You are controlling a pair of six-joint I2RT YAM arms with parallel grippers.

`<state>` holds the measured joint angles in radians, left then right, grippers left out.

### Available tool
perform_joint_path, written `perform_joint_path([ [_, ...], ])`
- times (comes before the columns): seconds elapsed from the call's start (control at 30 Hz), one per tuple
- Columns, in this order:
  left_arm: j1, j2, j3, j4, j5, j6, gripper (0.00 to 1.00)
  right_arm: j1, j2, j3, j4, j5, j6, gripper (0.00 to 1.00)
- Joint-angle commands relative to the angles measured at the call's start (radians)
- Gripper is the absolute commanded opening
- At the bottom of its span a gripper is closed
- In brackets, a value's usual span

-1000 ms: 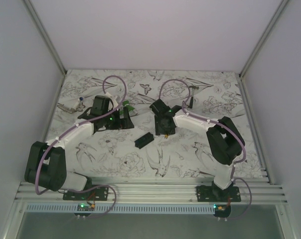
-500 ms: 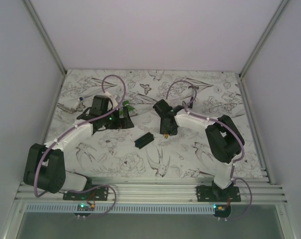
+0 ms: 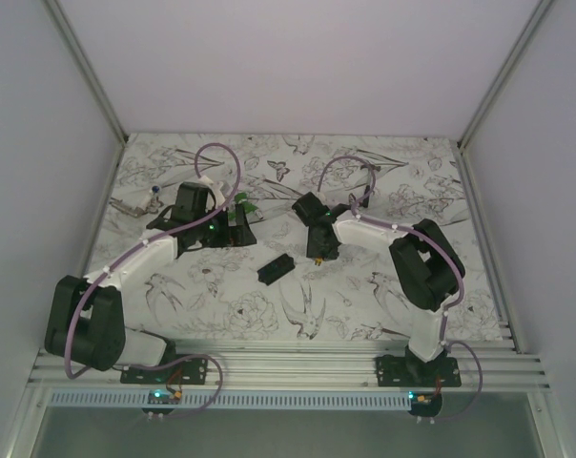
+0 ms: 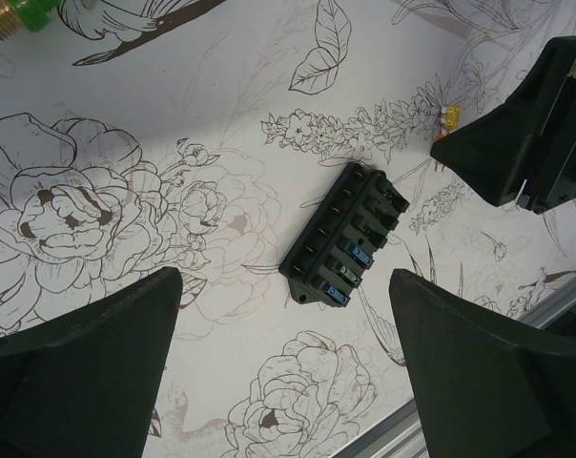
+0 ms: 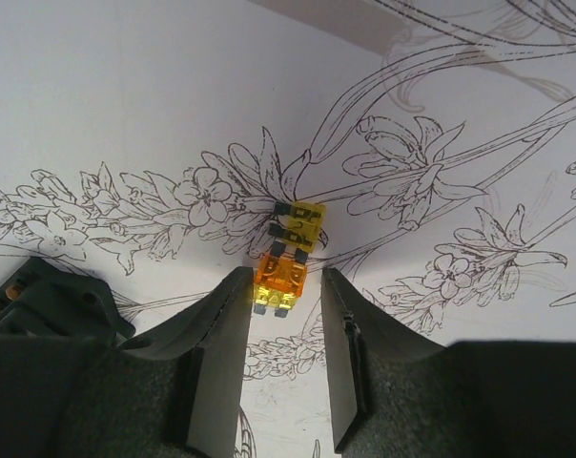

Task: Snap on the fuse box
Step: Pick up the fuse from the center of the board.

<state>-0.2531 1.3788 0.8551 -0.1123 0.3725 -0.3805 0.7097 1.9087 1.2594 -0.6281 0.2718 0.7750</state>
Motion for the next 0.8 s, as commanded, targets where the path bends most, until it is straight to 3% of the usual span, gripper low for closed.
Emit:
perform_joint_path([
  [0.0,0.011,-0.025,-0.010,-0.023,0.021,0.008,0.94,-0.006,0.009,-0.008,0.025,0.031,0.024,0.38],
  [0.53,0.010,-0.024,0.015,-0.020,0.040,-0.042,0.94,-0.005,-0.055,-0.035,0.064,0.037,-0.044,0.26],
  [0.77,0.012,0.020,0.081,-0.017,0.076,-0.122,0.94,-0.004,-0.138,-0.102,0.238,-0.046,-0.262,0.25],
])
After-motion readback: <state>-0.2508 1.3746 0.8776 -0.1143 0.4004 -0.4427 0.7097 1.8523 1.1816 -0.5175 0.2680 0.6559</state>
